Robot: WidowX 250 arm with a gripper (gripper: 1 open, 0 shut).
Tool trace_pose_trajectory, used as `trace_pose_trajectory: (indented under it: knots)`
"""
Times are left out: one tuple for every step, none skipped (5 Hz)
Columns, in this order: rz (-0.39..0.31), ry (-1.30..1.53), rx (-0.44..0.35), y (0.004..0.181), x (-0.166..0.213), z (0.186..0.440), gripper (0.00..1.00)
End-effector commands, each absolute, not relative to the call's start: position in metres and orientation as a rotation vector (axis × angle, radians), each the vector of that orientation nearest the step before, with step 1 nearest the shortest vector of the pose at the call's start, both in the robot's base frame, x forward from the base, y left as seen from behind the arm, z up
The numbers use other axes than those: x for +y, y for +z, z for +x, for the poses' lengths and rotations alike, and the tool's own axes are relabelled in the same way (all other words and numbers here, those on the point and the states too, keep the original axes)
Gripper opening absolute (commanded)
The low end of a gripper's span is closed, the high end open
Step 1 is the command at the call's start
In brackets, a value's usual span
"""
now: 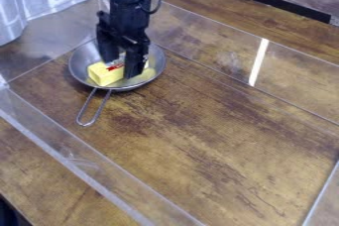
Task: Remove the yellow object from inside the silver pan and put it on the table
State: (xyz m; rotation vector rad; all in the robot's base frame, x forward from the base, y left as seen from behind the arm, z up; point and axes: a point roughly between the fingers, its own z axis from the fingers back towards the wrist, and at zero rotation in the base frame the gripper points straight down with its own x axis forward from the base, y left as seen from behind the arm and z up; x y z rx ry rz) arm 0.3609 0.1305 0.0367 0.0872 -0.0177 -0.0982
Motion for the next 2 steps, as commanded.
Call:
trace_pose_trajectory:
  knots:
    - [0.084,-0.092,-0.005,0.0245,0.14,0.3588,1.0]
    - [0.084,-0.091,0.001,0.0167,0.1423,0.3605,1.0]
